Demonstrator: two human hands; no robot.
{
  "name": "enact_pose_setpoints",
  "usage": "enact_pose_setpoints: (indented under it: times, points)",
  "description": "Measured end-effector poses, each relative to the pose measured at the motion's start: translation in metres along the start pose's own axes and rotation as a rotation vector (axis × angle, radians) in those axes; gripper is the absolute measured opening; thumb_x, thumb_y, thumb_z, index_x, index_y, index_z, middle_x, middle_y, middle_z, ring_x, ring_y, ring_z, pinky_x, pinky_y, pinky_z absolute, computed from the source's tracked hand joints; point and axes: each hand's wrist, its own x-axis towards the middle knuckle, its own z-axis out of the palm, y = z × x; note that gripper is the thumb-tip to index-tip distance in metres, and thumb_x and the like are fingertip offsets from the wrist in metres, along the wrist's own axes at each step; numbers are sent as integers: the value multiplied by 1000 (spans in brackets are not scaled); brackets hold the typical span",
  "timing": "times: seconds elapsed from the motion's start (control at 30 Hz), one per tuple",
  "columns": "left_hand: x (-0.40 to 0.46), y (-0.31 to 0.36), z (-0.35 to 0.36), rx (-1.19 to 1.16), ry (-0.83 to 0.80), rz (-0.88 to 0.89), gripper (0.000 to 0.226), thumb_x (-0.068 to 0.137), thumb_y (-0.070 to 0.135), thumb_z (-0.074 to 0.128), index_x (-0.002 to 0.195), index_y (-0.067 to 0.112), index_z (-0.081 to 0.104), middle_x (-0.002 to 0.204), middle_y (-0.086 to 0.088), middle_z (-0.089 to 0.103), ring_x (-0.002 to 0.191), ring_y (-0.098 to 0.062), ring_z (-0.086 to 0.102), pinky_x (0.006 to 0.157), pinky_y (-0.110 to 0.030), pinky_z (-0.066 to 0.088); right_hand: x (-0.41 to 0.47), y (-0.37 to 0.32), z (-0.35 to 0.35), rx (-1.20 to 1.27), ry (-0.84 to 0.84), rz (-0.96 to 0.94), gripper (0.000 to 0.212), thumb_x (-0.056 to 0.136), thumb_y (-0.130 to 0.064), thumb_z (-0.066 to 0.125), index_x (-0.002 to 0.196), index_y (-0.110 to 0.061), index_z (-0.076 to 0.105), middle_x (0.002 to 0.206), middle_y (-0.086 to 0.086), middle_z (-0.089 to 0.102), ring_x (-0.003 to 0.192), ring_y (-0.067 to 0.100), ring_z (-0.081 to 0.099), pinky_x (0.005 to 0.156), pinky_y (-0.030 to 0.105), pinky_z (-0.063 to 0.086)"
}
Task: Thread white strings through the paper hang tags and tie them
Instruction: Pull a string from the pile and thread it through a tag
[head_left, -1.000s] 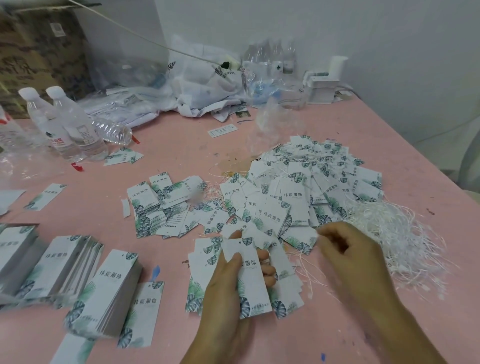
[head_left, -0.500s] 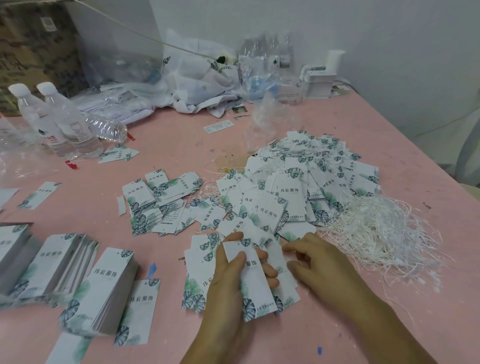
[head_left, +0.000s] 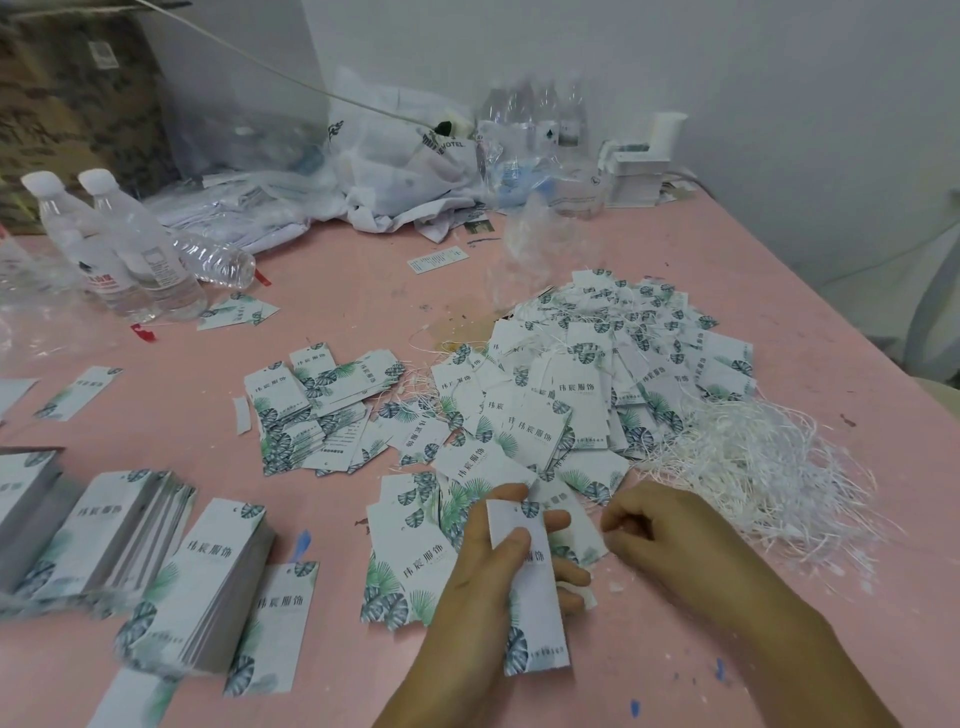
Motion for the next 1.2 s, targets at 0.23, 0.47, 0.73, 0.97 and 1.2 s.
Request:
enact_pose_setpoints:
  times: [0.23, 0.47, 0.73, 0.97, 1.2]
  points:
    - [0, -12, -6, 221, -9, -169, 24, 98, 18, 55, 119, 28, 55, 98, -5, 77, 79, -40, 71, 74, -46, 58, 1, -9, 10, -15, -80, -101, 6, 81, -31, 69, 85, -32, 64, 79, -14, 56, 76, -1, 52, 63, 18, 38]
    - [4, -14, -11, 195, 38, -182, 32, 92, 22, 58, 123, 25, 53, 111, -3, 73, 76, -41, 69, 72, -47, 56, 1, 14, -8, -103, 114, 143, 18, 87, -17, 63, 74, -30, 60, 68, -10, 60, 64, 6, 57, 63, 32, 50]
    - [5, -12, -9, 109, 69, -155, 26, 100, 6, 48, 122, 18, 53, 120, -14, 65, 73, -40, 67, 67, -45, 56, -2, 1, -1, 90, 192, -11, 16, 83, -15, 66, 85, -31, 67, 82, -17, 59, 77, 1, 55, 68, 26, 47]
    - [4, -16, -12, 168, 65, -145, 37, 84, 23, 62, 120, 25, 56, 117, -9, 69, 79, -41, 69, 72, -49, 57, 5, -19, 12, -99, 17, -79, 7, 89, -31, 61, 83, -33, 60, 85, -14, 54, 82, 1, 49, 66, 19, 38]
    - [4, -17, -11, 165, 67, -145, 32, 91, 19, 60, 121, 23, 55, 119, -10, 66, 75, -38, 69, 71, -49, 57, -4, -4, -5, -294, 25, 138, 26, 96, -26, 40, 75, -21, 55, 78, -2, 58, 69, 14, 54, 65, 32, 45]
